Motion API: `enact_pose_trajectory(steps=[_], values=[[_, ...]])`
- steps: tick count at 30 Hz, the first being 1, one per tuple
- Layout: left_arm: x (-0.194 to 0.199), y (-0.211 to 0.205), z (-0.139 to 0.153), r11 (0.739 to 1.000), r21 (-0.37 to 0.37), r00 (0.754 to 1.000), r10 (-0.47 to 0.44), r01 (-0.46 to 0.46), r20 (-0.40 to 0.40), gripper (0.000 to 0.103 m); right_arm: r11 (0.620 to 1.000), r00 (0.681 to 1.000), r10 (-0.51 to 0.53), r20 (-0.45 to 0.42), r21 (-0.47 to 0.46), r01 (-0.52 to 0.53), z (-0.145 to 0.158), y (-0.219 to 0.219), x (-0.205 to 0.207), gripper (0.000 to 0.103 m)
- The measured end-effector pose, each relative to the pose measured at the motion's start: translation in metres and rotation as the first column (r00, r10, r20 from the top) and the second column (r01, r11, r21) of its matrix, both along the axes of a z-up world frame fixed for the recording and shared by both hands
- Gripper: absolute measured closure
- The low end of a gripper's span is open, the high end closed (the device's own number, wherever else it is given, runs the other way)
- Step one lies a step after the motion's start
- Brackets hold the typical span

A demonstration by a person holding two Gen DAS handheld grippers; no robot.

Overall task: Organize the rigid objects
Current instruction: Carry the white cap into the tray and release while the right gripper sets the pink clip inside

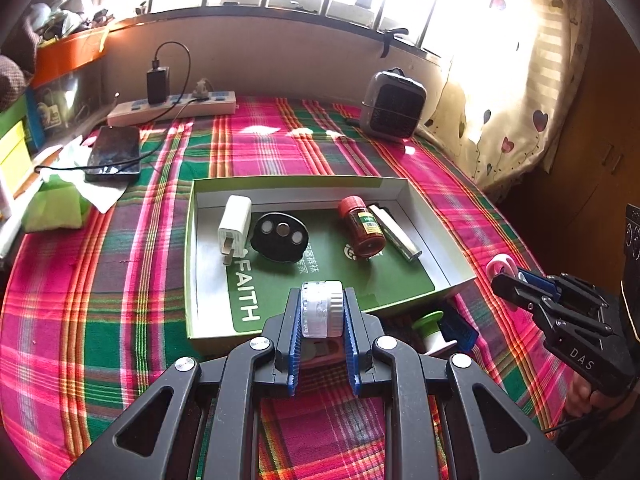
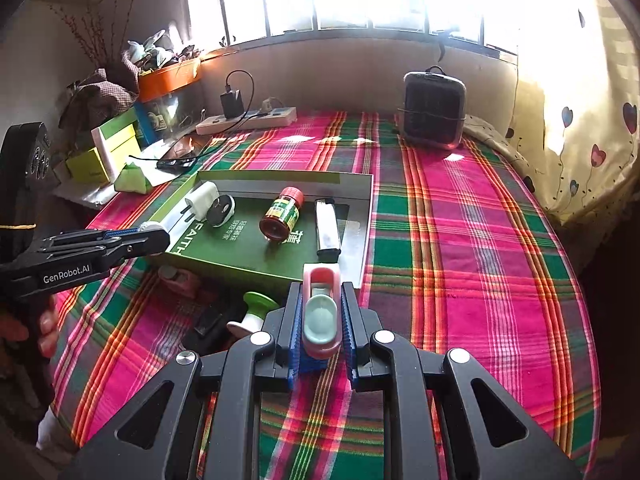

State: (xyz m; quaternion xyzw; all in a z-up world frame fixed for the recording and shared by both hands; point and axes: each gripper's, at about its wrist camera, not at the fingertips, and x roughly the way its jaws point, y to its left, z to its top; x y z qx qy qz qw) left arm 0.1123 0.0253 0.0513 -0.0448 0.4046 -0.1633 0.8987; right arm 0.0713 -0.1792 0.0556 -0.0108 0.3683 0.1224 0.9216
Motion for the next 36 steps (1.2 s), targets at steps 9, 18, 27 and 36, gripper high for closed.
enact_pose_trajectory(steps=[9,18,27,36], values=[[0.019,0.002,-0.003,1.0,0.002,1.0,0.016,-0.016,-0.003,0.085,1.0,1.0,0.006,-0.021,0.018,-0.005,0.001,0.006,0.03,0.084],[0.036,0.002,-0.011,1.0,-0.001,0.999,0.025,-0.025,-0.032,0.085,0.999,0.998,0.027,-0.065,0.039,-0.025,-0.009,0.018,0.057,0.084],[0.048,-0.002,-0.02,1.0,0.008,0.998,0.021,-0.02,-0.056,0.085,0.997,0.992,0.054,-0.115,0.055,-0.048,-0.02,0.027,0.079,0.084],[0.057,-0.005,-0.03,1.0,0.023,0.997,0.021,-0.019,-0.079,0.085,0.997,0.984,0.071,-0.161,0.045,-0.064,-0.035,0.038,0.093,0.084]])
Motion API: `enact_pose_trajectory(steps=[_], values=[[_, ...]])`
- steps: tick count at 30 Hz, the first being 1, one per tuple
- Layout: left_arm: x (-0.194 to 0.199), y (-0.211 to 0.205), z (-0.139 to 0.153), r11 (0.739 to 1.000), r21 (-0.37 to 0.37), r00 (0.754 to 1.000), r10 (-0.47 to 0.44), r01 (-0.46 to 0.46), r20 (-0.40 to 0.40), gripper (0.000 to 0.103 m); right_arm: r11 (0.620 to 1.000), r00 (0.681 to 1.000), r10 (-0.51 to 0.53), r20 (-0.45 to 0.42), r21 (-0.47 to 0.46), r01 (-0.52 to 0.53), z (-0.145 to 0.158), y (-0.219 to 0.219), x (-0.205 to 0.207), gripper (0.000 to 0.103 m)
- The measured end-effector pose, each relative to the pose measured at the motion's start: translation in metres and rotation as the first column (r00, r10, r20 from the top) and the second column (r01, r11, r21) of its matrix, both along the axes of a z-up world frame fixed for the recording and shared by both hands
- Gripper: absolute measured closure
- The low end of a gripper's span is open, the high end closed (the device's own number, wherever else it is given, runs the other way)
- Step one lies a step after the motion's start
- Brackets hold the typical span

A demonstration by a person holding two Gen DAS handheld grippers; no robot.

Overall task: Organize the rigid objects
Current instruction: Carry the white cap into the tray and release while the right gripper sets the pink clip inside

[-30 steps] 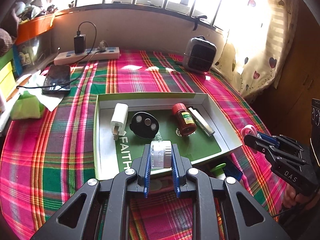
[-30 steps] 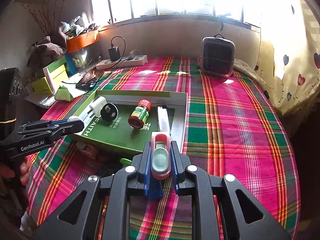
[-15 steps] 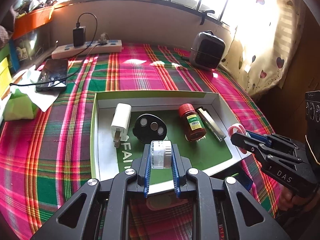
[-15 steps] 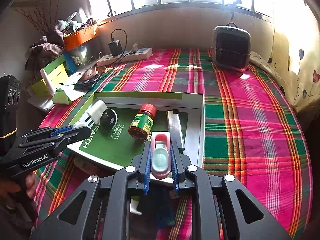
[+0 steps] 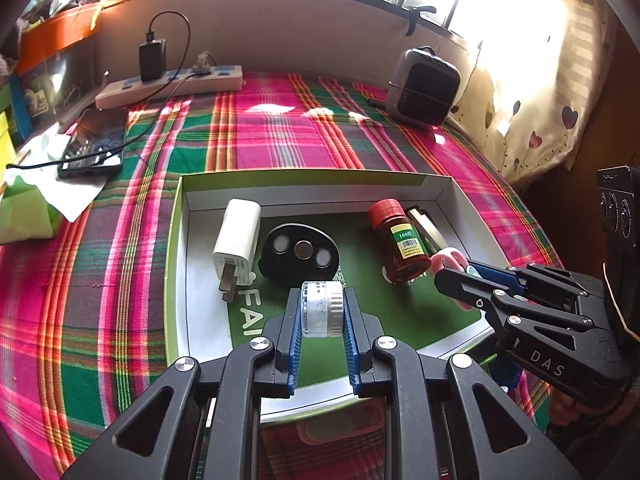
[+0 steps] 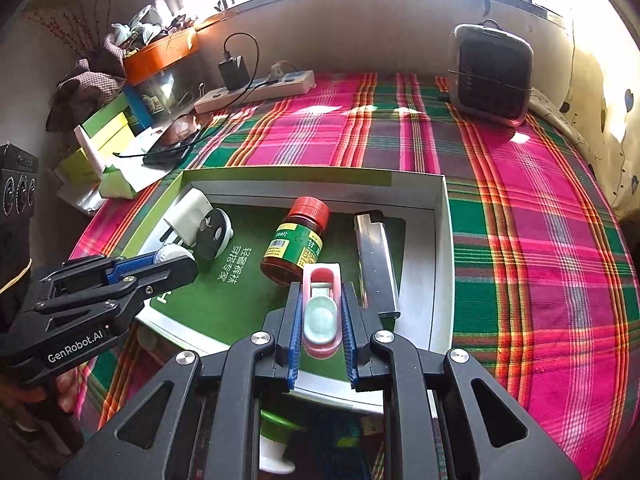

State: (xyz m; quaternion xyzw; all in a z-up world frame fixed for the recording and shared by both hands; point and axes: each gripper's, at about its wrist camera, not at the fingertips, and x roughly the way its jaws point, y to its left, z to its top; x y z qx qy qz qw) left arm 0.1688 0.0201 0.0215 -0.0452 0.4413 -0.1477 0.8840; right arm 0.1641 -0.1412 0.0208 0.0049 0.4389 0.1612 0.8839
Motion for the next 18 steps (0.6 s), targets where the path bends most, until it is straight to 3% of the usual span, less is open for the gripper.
enact_pose_trajectory(steps=[18], values=[[0.01,-0.002,-0.011,1.0,0.015,1.0,0.005,-0.004,-0.024,0.085,0.992,0.999,-0.011,0.038,-0.129,0.016,-0.012,0.008,0.008,0.084]])
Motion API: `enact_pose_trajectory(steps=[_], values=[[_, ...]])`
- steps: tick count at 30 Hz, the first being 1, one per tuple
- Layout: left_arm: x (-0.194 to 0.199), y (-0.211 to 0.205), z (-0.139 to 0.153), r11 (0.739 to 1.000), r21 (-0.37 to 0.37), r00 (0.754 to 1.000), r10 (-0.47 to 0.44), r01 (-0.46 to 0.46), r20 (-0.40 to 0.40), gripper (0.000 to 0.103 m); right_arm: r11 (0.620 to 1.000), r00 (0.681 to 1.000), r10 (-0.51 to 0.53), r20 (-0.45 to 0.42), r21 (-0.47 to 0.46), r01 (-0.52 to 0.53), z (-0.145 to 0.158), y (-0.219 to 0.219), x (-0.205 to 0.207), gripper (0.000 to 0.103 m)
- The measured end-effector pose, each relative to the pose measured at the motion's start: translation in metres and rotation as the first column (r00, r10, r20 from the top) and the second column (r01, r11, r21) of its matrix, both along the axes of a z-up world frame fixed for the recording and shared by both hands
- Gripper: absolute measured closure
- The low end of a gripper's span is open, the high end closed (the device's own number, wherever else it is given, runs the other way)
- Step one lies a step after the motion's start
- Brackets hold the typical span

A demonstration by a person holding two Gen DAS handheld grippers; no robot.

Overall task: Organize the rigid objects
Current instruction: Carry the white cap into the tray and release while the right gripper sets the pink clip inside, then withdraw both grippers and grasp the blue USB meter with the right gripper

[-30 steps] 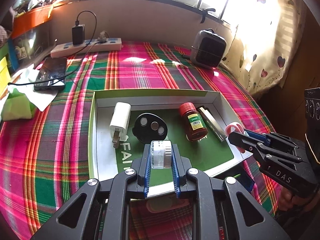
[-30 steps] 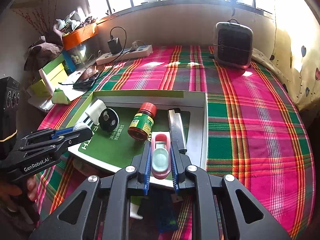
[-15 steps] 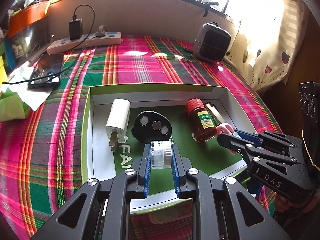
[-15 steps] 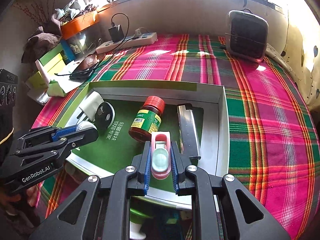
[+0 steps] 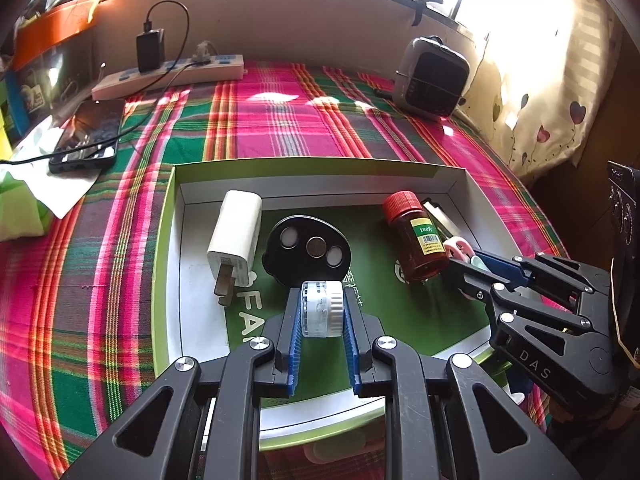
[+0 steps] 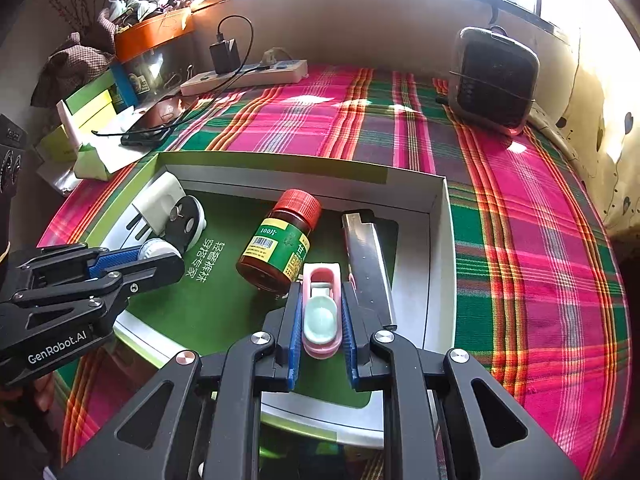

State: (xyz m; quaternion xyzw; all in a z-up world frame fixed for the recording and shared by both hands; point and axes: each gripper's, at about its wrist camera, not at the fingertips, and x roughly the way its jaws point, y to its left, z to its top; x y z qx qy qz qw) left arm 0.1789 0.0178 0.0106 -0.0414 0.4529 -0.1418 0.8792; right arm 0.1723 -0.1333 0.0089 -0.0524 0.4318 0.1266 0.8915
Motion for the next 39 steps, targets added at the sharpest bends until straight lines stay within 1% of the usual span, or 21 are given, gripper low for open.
enact_pose_trajectory(steps=[4,16,29,39], values=[[0.001,0.0,0.0,1.0,-0.006,1.0,0.002,-0.002,-0.003,0.085,1.0,1.0,0.001,0.009,-0.022,-0.001,-0.001,0.001,0.0,0.084],[0.001,0.0,-0.001,1.0,0.004,1.0,0.003,-0.003,-0.003,0.084,1.0,1.0,-0.008,0.013,-0.023,0.008,-0.001,0.001,-0.001,0.084],[-0.004,-0.003,0.003,1.0,0.017,1.0,0.002,-0.002,0.008,0.072,1.0,1.0,-0.019,0.023,-0.021,0.019,0.003,0.0,-0.005,0.08],[-0.018,0.003,0.017,1.0,-0.003,0.999,0.015,-0.015,0.044,0.07,0.999,0.998,-0.036,0.044,-0.015,0.037,0.01,-0.002,-0.013,0.078]])
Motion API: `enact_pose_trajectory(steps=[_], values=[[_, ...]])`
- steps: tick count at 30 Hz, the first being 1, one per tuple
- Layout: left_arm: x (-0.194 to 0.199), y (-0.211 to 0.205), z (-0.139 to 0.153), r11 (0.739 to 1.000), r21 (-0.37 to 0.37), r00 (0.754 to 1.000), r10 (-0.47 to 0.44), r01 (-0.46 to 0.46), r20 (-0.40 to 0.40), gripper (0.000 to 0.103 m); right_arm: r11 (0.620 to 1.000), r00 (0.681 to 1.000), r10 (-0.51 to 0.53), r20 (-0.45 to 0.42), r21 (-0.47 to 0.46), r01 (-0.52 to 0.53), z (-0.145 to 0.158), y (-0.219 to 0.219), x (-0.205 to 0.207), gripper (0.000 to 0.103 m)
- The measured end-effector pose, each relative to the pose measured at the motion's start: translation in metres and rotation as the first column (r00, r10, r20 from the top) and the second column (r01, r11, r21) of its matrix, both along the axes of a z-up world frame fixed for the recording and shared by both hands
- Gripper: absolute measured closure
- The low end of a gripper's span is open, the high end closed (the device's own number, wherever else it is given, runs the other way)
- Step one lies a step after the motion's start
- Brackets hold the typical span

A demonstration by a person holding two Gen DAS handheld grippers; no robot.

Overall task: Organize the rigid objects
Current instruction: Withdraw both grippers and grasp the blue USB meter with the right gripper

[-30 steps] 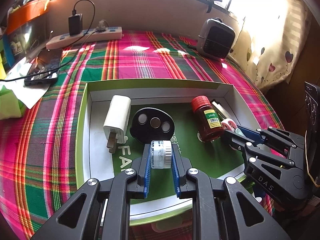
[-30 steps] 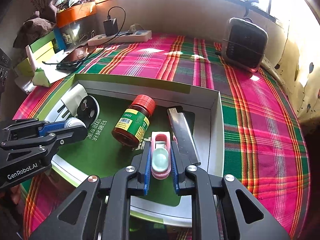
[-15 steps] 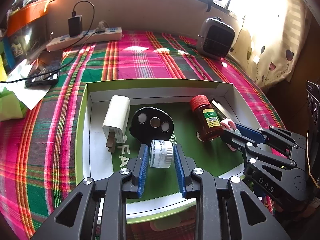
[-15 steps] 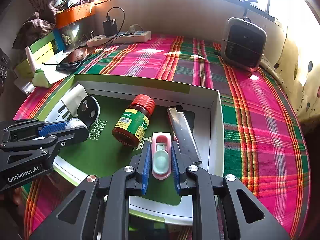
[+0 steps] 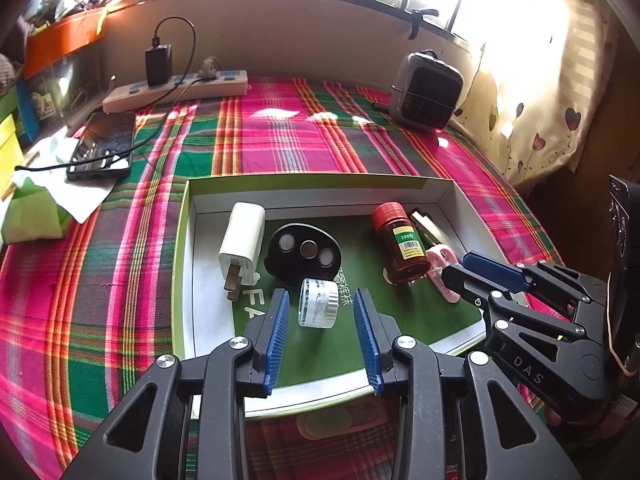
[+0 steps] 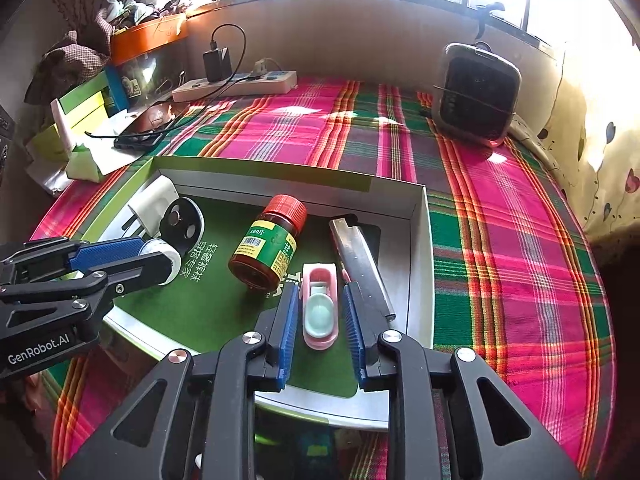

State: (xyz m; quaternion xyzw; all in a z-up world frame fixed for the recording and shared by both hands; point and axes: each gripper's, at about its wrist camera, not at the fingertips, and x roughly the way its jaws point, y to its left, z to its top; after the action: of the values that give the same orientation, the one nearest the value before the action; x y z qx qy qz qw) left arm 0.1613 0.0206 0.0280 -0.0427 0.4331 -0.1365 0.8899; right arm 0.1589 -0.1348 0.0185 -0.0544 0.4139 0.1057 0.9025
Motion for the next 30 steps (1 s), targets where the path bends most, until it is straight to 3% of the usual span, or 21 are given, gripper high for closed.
enact_pose_trajectory(steps=[20,28,30], values=[[-0.056,0.042,0.017,0.996,-0.074,0.998,0.059,-0.056,0.036,0.07,0.996,0.994,-0.072,0.087,0.067,0.066,0.025,-0.022,-0.057,0.078],[-0.076,0.044,0.012,0.994,-0.097,0.999,0.049,-0.046,0.023,0.07,0.989,0.994,-0.096,0.055,0.114,0.089,0.013,-0.048,-0.092,0.076],[-0.08,0.042,0.01,0.994,-0.107,0.999,0.035,-0.033,0.014,0.07,0.988,0.996,-0.086,0.034,0.128,0.081,0.007,-0.05,-0.095,0.07]])
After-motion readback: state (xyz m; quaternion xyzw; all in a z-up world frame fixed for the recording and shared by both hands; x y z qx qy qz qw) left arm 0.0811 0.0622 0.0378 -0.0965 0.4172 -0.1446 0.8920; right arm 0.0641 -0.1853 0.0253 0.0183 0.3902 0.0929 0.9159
